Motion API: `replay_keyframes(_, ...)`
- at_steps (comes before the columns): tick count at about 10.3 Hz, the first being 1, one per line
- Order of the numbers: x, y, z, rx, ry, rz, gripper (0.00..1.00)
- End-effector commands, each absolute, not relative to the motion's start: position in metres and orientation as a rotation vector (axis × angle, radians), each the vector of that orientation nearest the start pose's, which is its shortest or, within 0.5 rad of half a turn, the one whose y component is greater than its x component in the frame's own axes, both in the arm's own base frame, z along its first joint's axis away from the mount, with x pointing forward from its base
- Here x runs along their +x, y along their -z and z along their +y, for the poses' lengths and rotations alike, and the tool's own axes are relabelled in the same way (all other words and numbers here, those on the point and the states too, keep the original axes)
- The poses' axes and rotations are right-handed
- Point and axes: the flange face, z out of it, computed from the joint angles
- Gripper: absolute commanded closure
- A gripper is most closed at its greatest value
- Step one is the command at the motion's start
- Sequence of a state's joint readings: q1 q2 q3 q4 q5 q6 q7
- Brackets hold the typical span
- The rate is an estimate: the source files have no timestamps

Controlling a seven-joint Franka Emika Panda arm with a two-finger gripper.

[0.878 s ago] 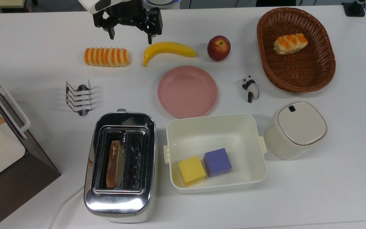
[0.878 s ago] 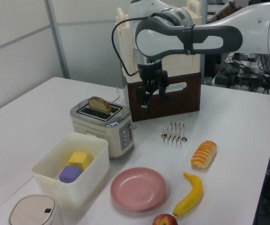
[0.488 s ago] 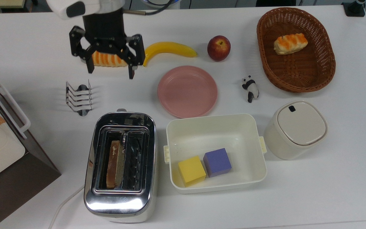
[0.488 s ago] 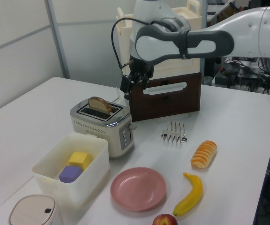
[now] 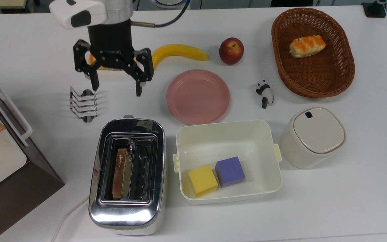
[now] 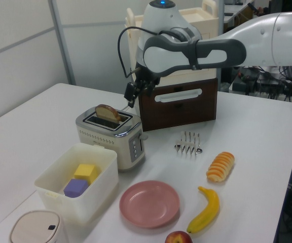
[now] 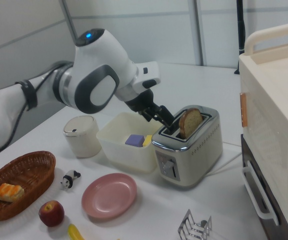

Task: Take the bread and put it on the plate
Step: 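Move the open gripper over the bread slice in the silver toaster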

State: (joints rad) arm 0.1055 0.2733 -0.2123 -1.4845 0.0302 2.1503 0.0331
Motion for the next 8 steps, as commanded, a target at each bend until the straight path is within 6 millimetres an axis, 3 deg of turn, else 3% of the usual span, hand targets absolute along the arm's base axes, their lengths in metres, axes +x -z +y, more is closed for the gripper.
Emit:
replay_keyframes(1, 0.705, -0.533, -0.05, -3.076, 0.758, 0.258, 0.0)
replay_keyframes(5, 0.735, -0.495, -0.046, -3.052, 0.855, 0.327, 0.03)
replay_keyframes(8, 0.752, -0.494, -0.043, -3.04, 0.923, 0.335, 0.06)
